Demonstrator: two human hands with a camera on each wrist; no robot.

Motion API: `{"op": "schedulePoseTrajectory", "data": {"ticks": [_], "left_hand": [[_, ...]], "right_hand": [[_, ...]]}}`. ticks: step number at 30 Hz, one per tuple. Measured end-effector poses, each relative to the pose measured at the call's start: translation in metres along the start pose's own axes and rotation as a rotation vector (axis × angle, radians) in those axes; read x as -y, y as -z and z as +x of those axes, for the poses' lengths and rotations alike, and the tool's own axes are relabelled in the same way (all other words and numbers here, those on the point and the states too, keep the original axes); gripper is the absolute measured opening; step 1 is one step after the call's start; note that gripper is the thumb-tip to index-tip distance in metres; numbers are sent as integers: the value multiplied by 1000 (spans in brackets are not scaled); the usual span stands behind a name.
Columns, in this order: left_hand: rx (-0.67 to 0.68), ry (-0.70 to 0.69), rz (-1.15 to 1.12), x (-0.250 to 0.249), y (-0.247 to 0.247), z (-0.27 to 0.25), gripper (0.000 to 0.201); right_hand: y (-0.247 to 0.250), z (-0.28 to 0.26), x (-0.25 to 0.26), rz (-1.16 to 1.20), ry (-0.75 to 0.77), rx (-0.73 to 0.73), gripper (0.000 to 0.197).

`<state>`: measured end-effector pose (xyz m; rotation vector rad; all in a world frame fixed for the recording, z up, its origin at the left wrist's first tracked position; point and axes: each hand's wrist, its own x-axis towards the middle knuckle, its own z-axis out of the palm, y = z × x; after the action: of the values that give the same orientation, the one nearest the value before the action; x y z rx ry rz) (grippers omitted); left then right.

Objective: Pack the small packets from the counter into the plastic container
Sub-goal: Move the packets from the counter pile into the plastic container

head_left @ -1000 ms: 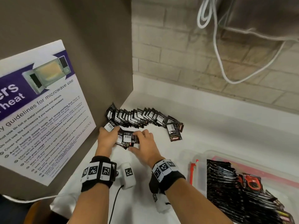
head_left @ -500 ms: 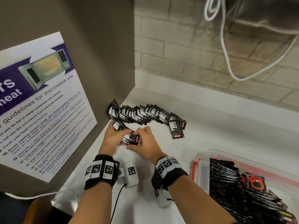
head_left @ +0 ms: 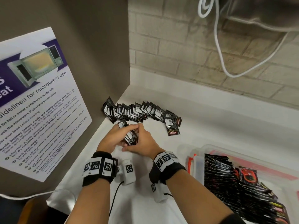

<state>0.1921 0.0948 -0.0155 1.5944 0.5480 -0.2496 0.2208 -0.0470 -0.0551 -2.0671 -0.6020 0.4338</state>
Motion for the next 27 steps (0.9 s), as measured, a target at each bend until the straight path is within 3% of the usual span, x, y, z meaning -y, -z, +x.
{"op": "schedulePoseTrajectory", "data": {"ticks": [5, 7, 10, 16, 18, 23, 27], "left_hand": [[123, -34, 130, -8, -6, -4, 79], [184, -86, 171, -13, -9, -7, 71], [284, -193, 219, -23, -14, -15, 55], [337, -344, 168, -38, -19, -13, 58], [355, -376, 121, -43, -21, -13, 57], [360, -490, 174, -59, -36, -19, 37], [307, -568, 207, -75, -55, -29, 32]], "right_hand": [[15, -4, -1, 43, -52, 15, 68], [21, -7, 3, 73, -71, 11, 73], [32, -10, 14, 119, -101, 25, 100], [60, -17, 38, 268, -194, 15, 135], [69, -22, 46, 320, -180, 1, 130], [93, -39, 65, 413, -106, 14, 79], [110, -59, 76, 476, -52, -42, 58]]}}
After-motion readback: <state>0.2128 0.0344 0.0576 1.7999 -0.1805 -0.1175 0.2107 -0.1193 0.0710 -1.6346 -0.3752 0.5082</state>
